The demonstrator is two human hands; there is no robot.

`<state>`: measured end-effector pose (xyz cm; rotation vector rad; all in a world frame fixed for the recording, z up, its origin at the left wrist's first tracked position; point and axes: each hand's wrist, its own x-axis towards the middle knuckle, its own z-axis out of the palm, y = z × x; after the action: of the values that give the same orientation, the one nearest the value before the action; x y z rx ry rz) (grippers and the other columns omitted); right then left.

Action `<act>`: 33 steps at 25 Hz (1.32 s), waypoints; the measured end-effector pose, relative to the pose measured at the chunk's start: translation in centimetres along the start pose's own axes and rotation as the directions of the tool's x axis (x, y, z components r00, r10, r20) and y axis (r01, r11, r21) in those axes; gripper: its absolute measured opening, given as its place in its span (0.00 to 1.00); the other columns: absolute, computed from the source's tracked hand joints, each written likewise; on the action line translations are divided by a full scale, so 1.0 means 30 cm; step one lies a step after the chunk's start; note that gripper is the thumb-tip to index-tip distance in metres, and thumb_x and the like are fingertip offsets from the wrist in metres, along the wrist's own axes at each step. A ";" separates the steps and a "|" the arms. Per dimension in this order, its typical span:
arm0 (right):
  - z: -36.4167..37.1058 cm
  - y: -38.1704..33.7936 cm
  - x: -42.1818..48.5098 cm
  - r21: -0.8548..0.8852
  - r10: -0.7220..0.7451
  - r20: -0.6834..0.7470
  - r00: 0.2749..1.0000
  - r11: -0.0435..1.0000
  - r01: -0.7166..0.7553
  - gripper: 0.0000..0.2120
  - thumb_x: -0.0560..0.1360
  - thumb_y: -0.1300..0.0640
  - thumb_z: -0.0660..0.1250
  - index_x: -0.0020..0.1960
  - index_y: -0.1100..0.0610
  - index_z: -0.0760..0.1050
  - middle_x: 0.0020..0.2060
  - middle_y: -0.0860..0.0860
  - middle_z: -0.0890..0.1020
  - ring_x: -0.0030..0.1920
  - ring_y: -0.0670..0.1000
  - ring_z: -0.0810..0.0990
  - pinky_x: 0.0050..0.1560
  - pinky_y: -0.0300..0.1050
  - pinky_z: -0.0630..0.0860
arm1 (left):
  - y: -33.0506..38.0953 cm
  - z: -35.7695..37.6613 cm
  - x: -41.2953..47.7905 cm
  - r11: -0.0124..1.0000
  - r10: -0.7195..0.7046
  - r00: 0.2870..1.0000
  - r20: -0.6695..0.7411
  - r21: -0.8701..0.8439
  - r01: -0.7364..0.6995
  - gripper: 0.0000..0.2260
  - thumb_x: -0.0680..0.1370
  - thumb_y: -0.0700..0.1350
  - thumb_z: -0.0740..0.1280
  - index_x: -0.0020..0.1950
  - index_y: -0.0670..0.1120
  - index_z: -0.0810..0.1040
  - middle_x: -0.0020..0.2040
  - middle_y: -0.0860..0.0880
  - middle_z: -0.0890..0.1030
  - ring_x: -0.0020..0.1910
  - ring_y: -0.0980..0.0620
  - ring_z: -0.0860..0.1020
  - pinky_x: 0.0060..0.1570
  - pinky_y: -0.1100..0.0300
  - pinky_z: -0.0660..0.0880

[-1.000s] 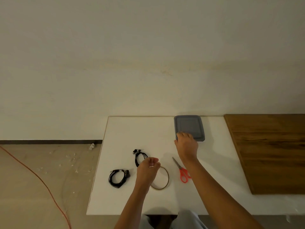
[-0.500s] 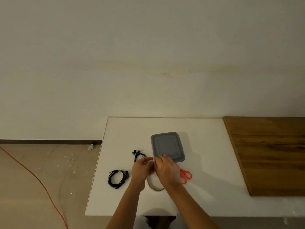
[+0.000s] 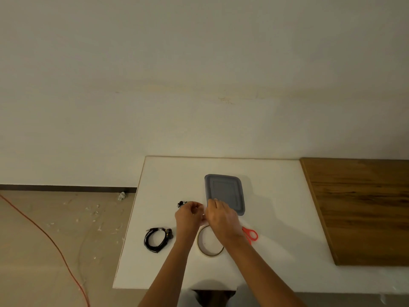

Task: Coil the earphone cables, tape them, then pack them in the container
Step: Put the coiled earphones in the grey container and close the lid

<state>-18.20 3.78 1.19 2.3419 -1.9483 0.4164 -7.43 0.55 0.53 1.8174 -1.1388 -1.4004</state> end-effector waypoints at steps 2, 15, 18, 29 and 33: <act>-0.024 -0.010 0.022 0.058 0.056 0.000 0.998 0.997 -0.056 0.17 0.60 0.52 0.82 0.42 0.59 0.81 0.33 0.52 0.83 0.30 0.48 0.81 0.28 0.37 0.79 | 0.004 -0.003 0.007 0.996 0.061 0.998 -0.021 0.071 -0.059 0.04 0.78 0.36 0.66 0.50 0.38 0.80 0.41 0.46 0.82 0.37 0.51 0.83 0.39 0.61 0.81; 0.032 0.339 -0.118 0.767 0.987 0.102 0.121 -0.001 -0.641 0.11 0.78 0.62 0.65 0.58 0.65 0.79 0.53 0.61 0.83 0.53 0.61 0.82 0.52 0.59 0.81 | 0.008 -0.046 0.086 0.999 0.031 0.996 -0.084 0.016 -0.030 0.06 0.79 0.35 0.63 0.45 0.40 0.78 0.40 0.42 0.82 0.36 0.47 0.83 0.35 0.64 0.80; 0.085 0.343 -0.143 0.734 0.976 0.147 0.162 0.002 -0.679 0.12 0.77 0.63 0.67 0.59 0.66 0.79 0.53 0.62 0.83 0.53 0.61 0.82 0.55 0.55 0.80 | 0.014 -0.043 0.096 1.000 0.025 0.995 -0.097 0.009 -0.024 0.06 0.79 0.35 0.63 0.45 0.40 0.78 0.40 0.42 0.82 0.36 0.48 0.83 0.39 0.58 0.82; -0.001 0.076 -0.098 0.616 0.504 -0.139 0.852 0.718 -0.324 0.10 0.74 0.68 0.68 0.54 0.61 0.80 0.49 0.56 0.79 0.43 0.52 0.80 0.43 0.39 0.78 | -0.024 -0.176 0.039 0.995 0.076 0.970 -0.231 0.081 -0.059 0.07 0.78 0.36 0.64 0.53 0.42 0.80 0.46 0.47 0.82 0.43 0.48 0.82 0.41 0.66 0.75; 0.080 -0.132 -0.066 0.487 0.099 0.273 0.957 0.843 -0.226 0.14 0.79 0.60 0.63 0.64 0.60 0.76 0.58 0.55 0.80 0.58 0.53 0.78 0.56 0.42 0.76 | -0.074 -0.206 -0.003 0.988 0.056 0.948 -0.313 0.154 -0.008 0.10 0.78 0.36 0.64 0.57 0.43 0.80 0.50 0.48 0.82 0.48 0.52 0.78 0.44 0.66 0.68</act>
<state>-14.26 5.91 -1.12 2.6395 -2.4128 0.7957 -0.89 1.32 0.50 2.0313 -1.1221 -0.9778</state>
